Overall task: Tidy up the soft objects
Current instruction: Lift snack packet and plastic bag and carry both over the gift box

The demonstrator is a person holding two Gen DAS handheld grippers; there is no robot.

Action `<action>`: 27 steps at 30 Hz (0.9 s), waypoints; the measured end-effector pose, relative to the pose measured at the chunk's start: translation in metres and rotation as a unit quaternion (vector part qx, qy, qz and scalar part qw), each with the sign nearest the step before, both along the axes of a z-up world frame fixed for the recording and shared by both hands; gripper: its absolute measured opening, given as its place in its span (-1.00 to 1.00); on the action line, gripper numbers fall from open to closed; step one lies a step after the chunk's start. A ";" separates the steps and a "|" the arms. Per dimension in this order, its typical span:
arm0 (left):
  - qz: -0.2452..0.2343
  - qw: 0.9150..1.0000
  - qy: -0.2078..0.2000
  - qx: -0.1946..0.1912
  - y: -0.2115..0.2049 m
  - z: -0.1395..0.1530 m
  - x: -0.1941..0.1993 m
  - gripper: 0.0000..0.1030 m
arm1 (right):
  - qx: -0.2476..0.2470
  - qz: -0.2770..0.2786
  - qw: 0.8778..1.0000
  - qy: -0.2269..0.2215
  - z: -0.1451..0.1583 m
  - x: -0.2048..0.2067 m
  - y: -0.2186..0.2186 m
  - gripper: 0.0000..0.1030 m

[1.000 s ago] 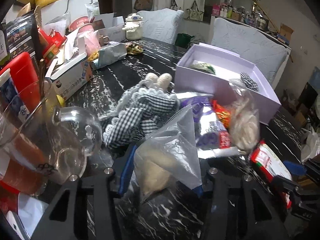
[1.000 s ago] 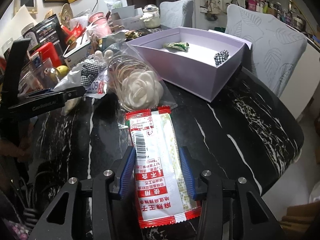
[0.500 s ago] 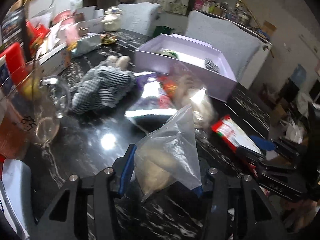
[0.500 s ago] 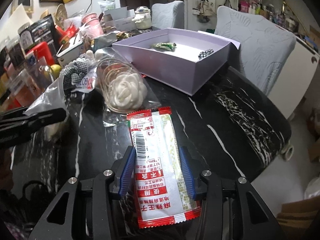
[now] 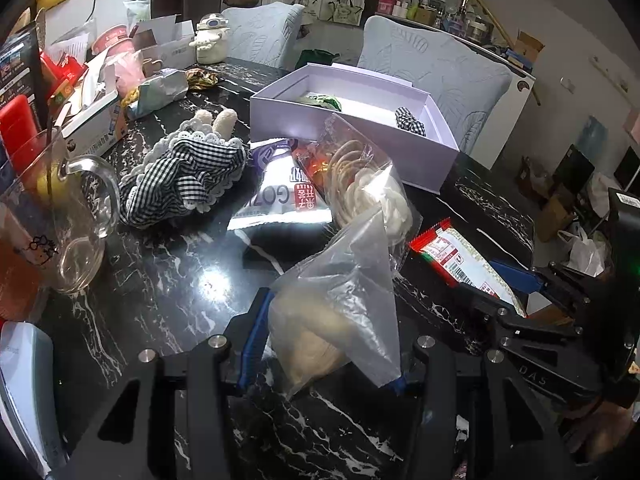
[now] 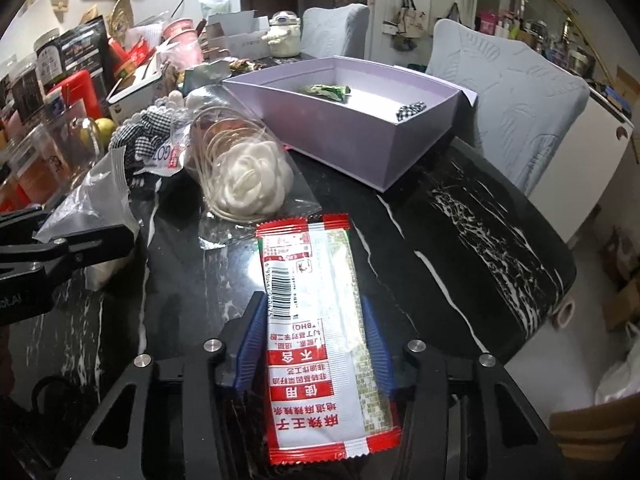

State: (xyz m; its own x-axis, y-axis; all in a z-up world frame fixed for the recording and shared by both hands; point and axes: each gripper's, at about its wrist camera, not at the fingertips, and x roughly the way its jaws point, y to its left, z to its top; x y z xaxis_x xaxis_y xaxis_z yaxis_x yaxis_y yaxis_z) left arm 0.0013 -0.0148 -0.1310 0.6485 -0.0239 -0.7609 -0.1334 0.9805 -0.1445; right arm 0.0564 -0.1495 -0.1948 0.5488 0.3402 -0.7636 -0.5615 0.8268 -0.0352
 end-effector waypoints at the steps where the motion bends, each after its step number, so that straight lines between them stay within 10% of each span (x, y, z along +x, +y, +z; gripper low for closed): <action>1: -0.002 1.000 0.000 -0.002 0.000 0.000 0.000 -0.05 | 0.003 -0.001 1.000 0.001 0.000 0.000 -0.001 -0.12; 10: -0.009 1.000 -0.028 0.003 -0.002 0.014 -0.002 -0.05 | 0.074 -0.003 0.996 0.051 0.006 0.004 -0.012 -0.14; 27: -0.039 0.991 -0.128 0.029 -0.018 0.082 0.017 -0.05 | 0.120 0.004 0.993 -0.005 0.071 -0.005 -0.025 -0.14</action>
